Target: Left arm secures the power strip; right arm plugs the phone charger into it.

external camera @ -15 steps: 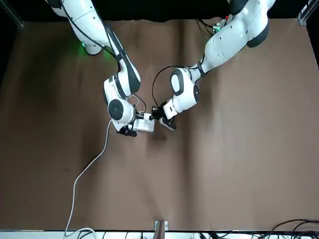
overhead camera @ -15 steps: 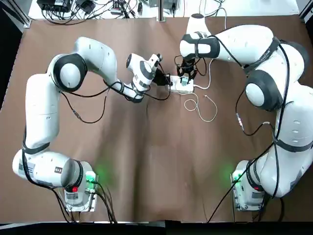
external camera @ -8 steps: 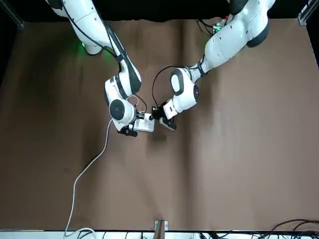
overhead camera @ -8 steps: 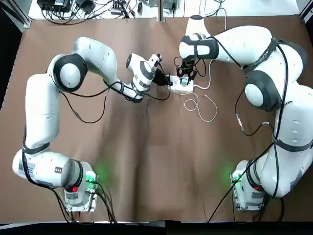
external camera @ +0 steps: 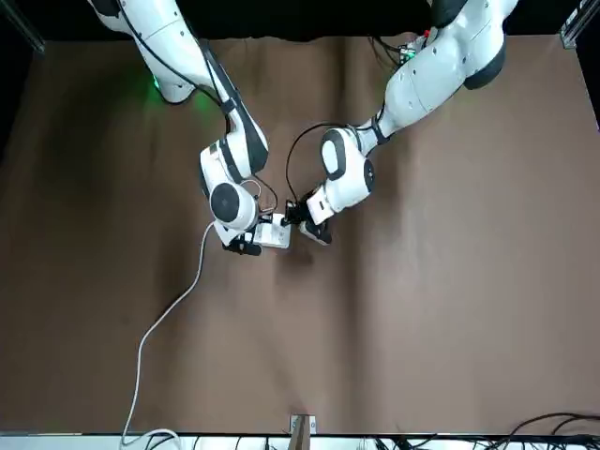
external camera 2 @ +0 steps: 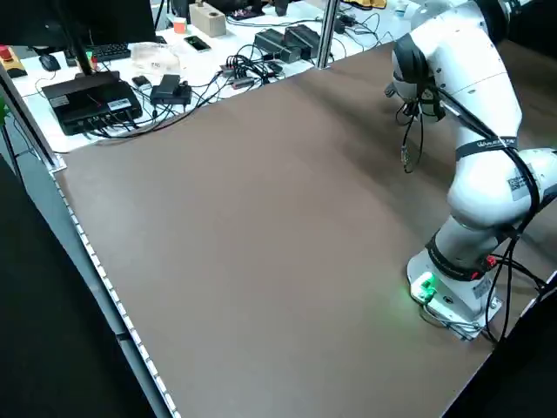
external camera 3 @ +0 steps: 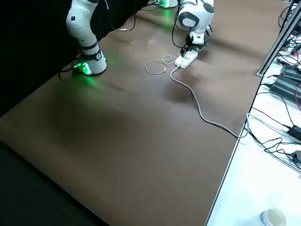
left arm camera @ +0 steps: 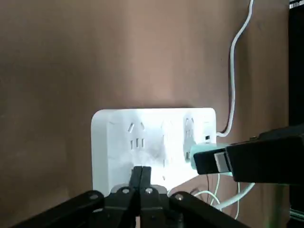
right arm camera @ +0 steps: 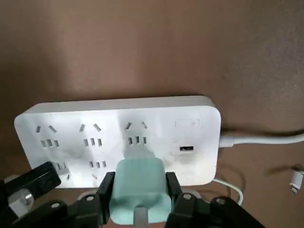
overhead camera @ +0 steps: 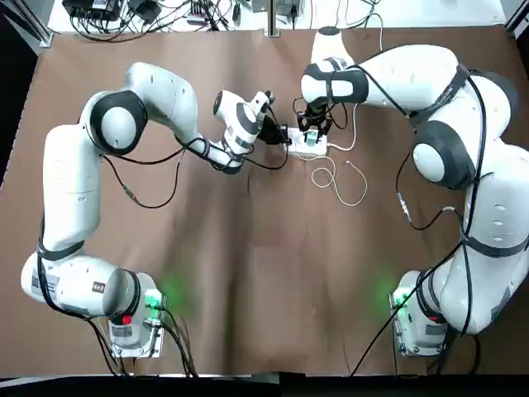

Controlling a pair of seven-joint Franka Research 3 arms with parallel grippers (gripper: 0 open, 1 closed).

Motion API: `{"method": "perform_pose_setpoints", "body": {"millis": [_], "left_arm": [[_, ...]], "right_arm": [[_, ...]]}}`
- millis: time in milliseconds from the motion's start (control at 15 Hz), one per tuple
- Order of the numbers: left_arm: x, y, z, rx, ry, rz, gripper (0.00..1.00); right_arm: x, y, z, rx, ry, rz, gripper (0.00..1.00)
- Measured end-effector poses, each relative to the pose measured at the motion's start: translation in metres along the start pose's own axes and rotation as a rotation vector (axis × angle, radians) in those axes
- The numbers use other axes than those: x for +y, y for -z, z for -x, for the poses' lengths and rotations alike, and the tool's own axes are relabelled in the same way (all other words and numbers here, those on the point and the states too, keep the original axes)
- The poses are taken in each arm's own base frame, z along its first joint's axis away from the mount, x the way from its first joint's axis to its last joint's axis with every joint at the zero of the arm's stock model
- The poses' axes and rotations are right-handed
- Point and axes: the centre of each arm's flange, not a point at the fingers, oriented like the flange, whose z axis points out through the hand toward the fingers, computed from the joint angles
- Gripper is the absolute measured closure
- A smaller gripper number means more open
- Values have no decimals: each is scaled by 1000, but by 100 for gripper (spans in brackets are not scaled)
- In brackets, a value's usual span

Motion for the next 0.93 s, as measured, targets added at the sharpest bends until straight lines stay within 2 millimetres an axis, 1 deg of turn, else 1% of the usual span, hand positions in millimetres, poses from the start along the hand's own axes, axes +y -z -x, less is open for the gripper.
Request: {"method": "perform_pose_setpoints", "body": {"millis": [467,667,933], "left_arm": [[0,0,0,0,0,0,99],[0,0,0,0,0,0,99],[0,0,0,0,0,0,99]], "right_arm": [[-7,-1,6,24,13,32,52],[-11,-10,7,44,6,53,52],[-13,-11,8,51,10,62,52]]}}
